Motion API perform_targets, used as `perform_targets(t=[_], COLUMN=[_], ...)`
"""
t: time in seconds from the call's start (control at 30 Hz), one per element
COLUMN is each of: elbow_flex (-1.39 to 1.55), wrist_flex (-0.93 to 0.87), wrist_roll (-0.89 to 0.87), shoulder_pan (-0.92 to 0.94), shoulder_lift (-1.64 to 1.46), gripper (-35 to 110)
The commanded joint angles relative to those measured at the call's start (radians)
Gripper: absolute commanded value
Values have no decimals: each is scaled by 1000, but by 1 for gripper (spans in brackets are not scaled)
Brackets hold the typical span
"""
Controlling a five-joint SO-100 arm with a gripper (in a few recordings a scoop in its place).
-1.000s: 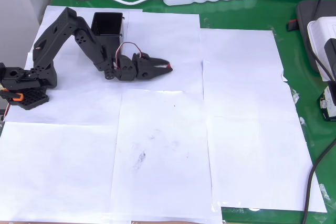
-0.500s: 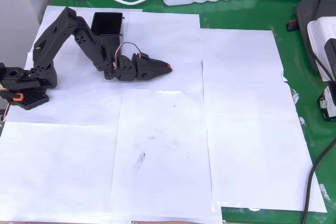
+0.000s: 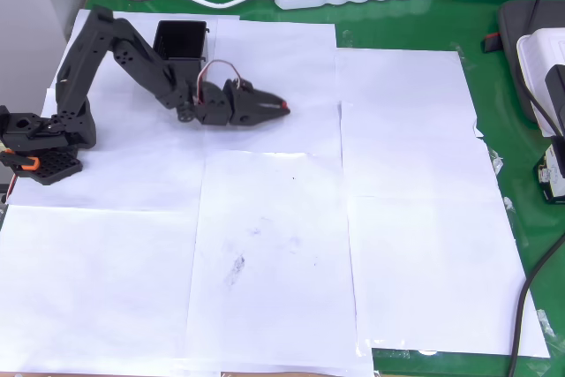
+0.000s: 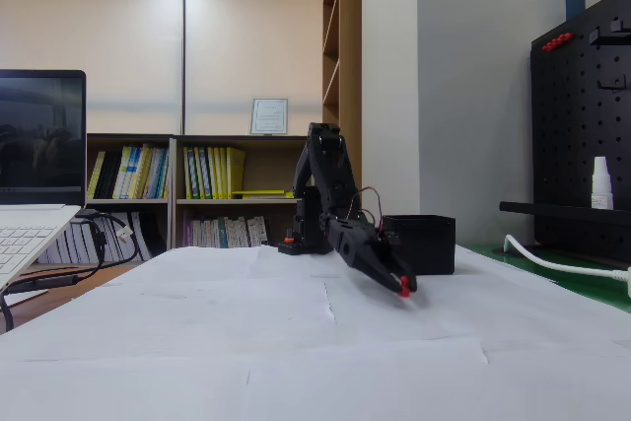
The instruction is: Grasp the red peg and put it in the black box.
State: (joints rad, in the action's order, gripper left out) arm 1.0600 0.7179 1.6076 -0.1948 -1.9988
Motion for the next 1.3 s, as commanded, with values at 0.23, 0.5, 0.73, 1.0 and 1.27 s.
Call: perform_targets(t=[0.23,0.5,0.73,1.0,1.27], elbow_flex=[61,101,353,563,724], wrist_flex=[-58,-488,-1253,-1818,-2223], wrist_roll=[-18,-74,-143,-195,-285], shoulder_pan=[-37,-92,-179,-281,-388], shoulder_lift=[216,554,862,994,948], gripper=[0,0,0,0,0])
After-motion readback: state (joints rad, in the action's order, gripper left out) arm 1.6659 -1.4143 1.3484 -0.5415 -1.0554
